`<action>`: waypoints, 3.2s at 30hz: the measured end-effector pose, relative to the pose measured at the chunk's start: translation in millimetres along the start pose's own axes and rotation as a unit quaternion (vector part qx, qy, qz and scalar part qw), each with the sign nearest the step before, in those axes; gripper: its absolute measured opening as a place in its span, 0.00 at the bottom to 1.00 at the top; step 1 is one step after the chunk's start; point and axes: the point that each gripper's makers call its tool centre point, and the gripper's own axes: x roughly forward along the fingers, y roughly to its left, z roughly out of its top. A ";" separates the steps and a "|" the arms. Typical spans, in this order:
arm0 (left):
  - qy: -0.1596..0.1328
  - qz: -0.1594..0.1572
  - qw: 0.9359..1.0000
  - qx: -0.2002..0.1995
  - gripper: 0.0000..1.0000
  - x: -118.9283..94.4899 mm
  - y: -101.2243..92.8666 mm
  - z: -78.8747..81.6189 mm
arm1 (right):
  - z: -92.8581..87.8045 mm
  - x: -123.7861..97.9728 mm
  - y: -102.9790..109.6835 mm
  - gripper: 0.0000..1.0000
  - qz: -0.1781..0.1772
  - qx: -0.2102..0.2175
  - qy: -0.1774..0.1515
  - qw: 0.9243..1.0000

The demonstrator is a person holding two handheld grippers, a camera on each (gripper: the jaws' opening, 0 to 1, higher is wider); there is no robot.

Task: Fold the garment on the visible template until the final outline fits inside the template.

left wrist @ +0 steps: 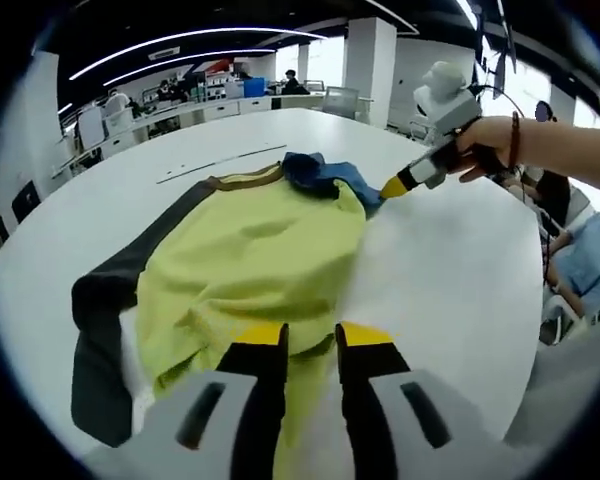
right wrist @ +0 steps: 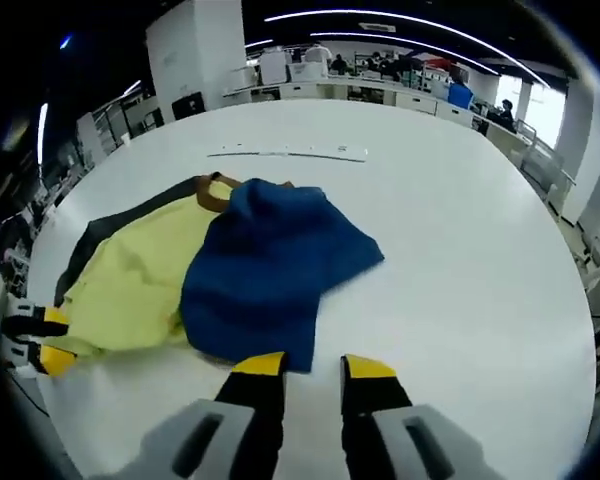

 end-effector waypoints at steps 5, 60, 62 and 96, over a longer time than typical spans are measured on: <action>0.004 0.000 1.000 -0.008 0.08 1.3 -0.1 -0.5 | -1.9 2.5 2.9 0.09 0.004 -0.006 0.000 1.000; -0.003 -0.161 0.986 0.035 0.00 -21.0 -115.7 35.8 | -10.6 -47.6 -93.0 0.00 -0.073 0.002 0.030 0.997; -0.005 -0.170 0.984 0.046 0.00 -21.6 -122.6 36.8 | -12.8 -50.9 -99.6 0.00 -0.077 0.006 0.031 0.997; -0.002 -0.291 0.950 0.113 0.00 -20.7 -218.4 33.0 | -68.5 -91.6 -188.2 0.00 -0.146 0.058 0.087 0.984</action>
